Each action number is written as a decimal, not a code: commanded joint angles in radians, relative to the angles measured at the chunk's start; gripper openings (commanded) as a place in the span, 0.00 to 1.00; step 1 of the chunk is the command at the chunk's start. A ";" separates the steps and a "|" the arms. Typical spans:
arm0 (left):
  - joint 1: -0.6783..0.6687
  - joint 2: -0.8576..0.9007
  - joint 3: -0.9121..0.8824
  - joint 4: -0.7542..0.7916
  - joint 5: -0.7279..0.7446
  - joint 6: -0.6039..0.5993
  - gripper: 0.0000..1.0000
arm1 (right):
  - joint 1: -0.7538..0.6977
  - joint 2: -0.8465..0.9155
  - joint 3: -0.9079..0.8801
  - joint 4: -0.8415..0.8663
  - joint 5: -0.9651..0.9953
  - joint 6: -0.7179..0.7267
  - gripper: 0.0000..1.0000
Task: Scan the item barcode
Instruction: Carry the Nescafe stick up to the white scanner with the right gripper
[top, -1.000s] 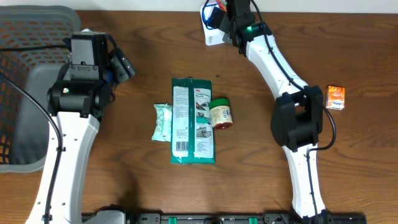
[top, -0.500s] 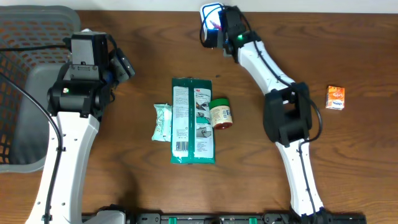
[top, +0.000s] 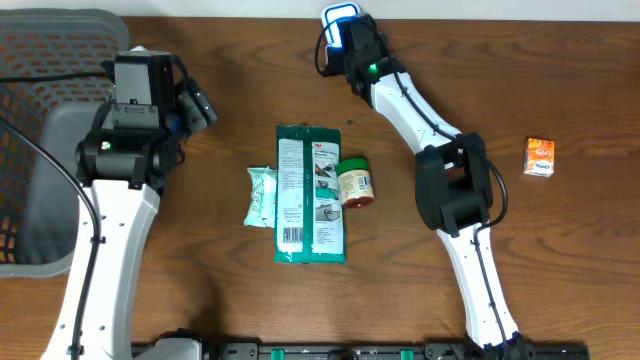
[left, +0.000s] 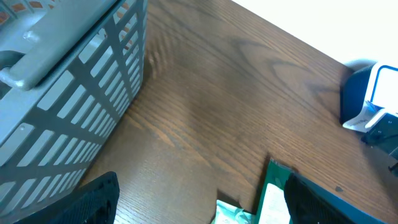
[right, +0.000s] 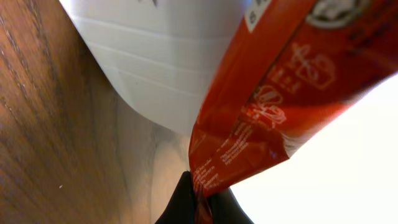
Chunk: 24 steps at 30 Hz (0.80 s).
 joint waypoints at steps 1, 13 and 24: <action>0.003 0.002 0.012 0.000 -0.016 0.006 0.85 | 0.009 -0.034 0.010 0.003 0.027 -0.023 0.01; 0.003 0.002 0.012 0.000 -0.016 0.006 0.85 | 0.014 -0.064 0.010 0.047 -0.038 -0.022 0.01; 0.003 0.002 0.012 0.000 -0.016 0.006 0.85 | -0.013 -0.055 0.009 0.050 -0.081 0.002 0.01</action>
